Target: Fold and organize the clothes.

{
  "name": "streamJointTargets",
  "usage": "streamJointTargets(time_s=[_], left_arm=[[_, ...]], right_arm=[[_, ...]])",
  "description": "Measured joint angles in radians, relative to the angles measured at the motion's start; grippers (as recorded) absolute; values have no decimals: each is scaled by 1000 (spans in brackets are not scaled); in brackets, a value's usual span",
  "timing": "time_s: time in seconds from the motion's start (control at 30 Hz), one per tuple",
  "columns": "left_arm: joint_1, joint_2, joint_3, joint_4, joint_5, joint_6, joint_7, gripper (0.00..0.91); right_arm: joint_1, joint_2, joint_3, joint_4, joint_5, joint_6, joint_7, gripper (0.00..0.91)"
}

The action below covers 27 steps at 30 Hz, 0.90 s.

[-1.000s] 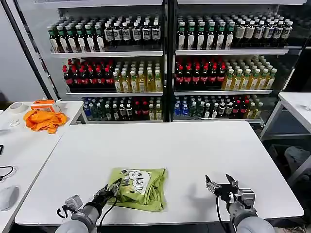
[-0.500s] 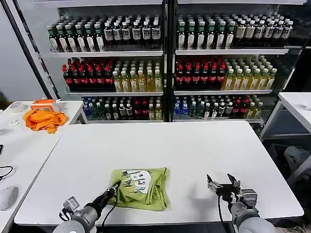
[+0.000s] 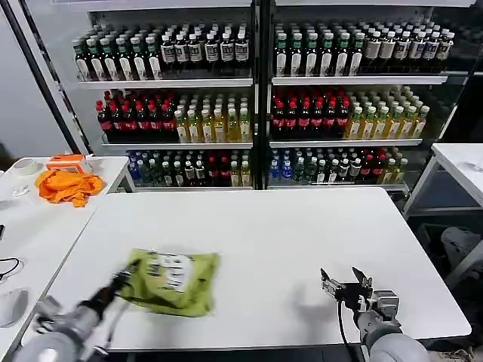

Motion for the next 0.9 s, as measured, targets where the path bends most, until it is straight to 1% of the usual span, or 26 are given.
streamJointTargets(time_s=[0.1, 0.2, 0.27, 0.37, 0.5, 0.7, 0.8, 0.9], left_arm=[[10, 64, -98, -12, 26, 3, 12, 20], [22, 120, -168, -32, 73, 0, 29, 20], [33, 143, -194, -51, 119, -7, 43, 20], [52, 165, -196, -83, 224, -28, 66, 20], [77, 172, -122, -85, 438, -100, 90, 20], [89, 169, 74, -15, 839, -255, 99, 20], [93, 165, 160, -3, 1021, -308, 107, 20], [91, 167, 233, -18, 1161, -341, 117, 20]], right_arm=[[8, 1, -5, -6, 2, 2, -2, 907], [13, 0, -6, -11, 4, 5, -4, 907], [12, -1, -6, -14, 5, 7, -5, 907], [9, -6, -1, -16, 5, 11, -7, 907], [3, -10, 5, -18, 5, 16, -8, 907], [-12, -13, 20, -16, 5, 21, -8, 907], [-20, -12, 28, -11, 5, 21, -8, 907], [-29, -9, 37, -9, 4, 21, -8, 907]])
